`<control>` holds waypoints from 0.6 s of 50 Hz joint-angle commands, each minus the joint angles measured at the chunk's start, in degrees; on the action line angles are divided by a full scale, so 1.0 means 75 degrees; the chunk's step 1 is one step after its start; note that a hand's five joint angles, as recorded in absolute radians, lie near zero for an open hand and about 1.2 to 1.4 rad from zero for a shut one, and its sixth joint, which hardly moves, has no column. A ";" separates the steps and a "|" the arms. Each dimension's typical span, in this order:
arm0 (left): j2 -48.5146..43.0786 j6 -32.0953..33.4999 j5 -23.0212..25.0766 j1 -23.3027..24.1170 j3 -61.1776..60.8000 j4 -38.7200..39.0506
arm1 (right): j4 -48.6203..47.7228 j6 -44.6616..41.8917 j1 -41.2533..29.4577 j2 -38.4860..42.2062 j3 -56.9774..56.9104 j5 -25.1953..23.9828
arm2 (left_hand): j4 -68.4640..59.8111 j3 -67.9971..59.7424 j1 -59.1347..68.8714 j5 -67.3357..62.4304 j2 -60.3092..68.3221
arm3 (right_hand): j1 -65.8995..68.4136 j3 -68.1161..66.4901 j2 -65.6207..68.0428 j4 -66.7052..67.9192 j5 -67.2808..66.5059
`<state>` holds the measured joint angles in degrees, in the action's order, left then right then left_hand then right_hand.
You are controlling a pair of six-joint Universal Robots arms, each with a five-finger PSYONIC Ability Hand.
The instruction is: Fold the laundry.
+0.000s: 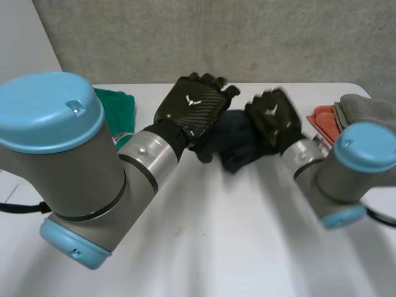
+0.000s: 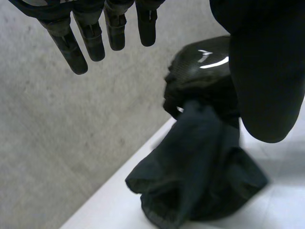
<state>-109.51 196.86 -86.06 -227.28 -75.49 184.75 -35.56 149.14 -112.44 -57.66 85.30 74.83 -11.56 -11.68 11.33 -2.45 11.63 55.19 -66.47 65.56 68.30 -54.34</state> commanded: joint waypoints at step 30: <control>0.0128 0.0014 0.0682 0.0480 0.0117 0.0327 | -0.0555 0.2322 0.5275 0.3304 -0.4402 -0.2909 | -0.0022 -0.0007 0.0053 0.0096 0.0013 | 0.3307 -0.1804 0.1926 0.1561 -0.2088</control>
<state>-108.52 196.97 -80.95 -223.62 -74.13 187.21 -39.31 166.66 -77.65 -35.12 49.49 59.11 -11.56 -11.68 11.33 -2.45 11.63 55.19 -67.84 66.24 68.60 -57.15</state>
